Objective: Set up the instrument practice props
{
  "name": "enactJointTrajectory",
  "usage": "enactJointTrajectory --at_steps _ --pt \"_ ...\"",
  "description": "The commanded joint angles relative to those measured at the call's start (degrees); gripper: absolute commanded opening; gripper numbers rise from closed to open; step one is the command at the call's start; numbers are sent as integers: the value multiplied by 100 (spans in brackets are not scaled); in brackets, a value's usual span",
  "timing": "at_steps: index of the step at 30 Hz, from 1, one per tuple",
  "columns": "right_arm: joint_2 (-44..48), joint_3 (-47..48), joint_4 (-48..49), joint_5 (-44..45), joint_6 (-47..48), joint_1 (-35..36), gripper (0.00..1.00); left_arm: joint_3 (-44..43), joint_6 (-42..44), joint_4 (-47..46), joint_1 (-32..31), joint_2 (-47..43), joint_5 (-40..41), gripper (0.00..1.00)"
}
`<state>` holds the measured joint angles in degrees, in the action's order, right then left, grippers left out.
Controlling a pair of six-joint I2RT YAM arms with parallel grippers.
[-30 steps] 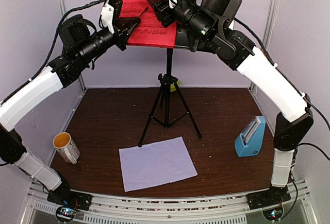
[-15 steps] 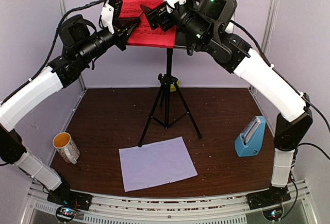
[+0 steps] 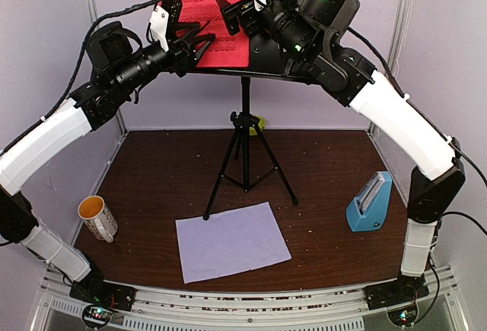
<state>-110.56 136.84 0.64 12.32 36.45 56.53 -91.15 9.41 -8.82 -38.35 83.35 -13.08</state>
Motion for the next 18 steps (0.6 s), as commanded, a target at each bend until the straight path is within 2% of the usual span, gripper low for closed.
enactJointTrajectory --at_steps 1,8,18 --pt "310 -141 224 158 73 -27 100 2 89 -57 -25 -310 -51 57" --pt "531 -185 234 122 -126 -22 100 19 182 353 -24 -642 225 67" --pt "1204 -737 -186 -188 -693 -23 100 303 40 1161 -19 -1155 444 68"
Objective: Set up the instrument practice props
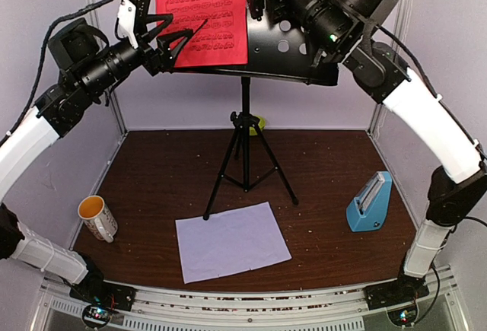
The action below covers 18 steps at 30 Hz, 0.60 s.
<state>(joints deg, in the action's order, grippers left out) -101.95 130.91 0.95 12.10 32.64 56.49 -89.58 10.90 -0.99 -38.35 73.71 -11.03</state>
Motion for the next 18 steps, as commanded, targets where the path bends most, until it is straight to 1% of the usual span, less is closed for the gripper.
enactJointTrajectory --at_steps 1,5,8,13,18 --pt "382 -159 -350 -142 -375 -16 100 192 -247 422 -7 -243 337 68" --pt "531 -235 -773 4 -728 -17 97 152 -850 700 274 -326 324 68" --pt "729 -573 -852 -28 -997 -13 94 -44 -1222 864 551 -303 253 68" --pt "997 -1005 -933 -42 -1193 -11 89 -542 -1486 1107 949 -59 9 68" --pt "1204 -1366 -893 -52 -1233 -8 86 -1023 -1644 1148 1253 276 -381 69"
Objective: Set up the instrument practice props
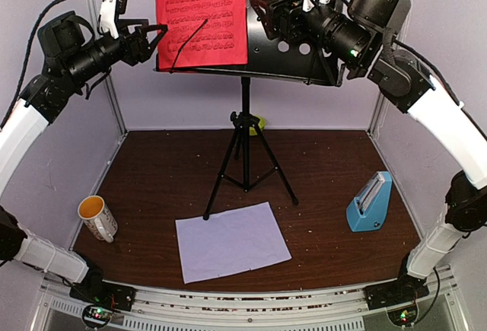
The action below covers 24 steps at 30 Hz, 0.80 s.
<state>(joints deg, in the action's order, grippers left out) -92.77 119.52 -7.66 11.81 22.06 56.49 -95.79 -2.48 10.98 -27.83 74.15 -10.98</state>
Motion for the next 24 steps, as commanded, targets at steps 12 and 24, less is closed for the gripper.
enactJointTrajectory --at_steps 12,24 --pt "478 -572 1 26 -176 -6 85 -1605 -513 -26 398 1130 -972 77" --pt "495 -633 19 41 -165 -7 85 -2247 -455 48 393 1562 -1509 74"
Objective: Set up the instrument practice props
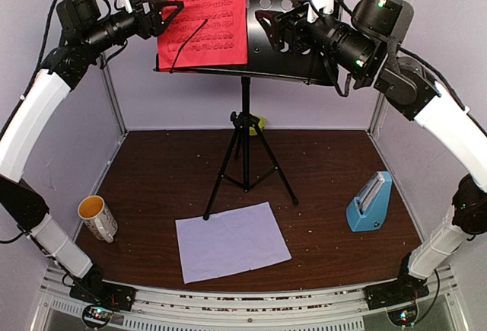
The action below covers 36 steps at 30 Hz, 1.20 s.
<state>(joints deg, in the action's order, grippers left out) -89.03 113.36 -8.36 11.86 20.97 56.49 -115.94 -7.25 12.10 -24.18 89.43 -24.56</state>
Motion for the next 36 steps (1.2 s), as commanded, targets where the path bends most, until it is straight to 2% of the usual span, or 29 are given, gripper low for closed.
enactJointTrajectory --at_steps 1,5,7,24,36 --pt "116 -16 89 43 -58 -14 85 -205 37 -56 30 -23 24 74" --pt "136 -31 80 57 -48 -14 85 143 71 -115 52 -361 1226 76" --pt "151 -52 80 62 -47 -15 85 152 -38 -35 136 -389 1458 78" --pt "197 -144 120 95 43 -13 85 -947 -395 162 135 476 414 79" --pt "204 -195 141 89 46 -13 85 -1173 275 459 -182 572 602 79"
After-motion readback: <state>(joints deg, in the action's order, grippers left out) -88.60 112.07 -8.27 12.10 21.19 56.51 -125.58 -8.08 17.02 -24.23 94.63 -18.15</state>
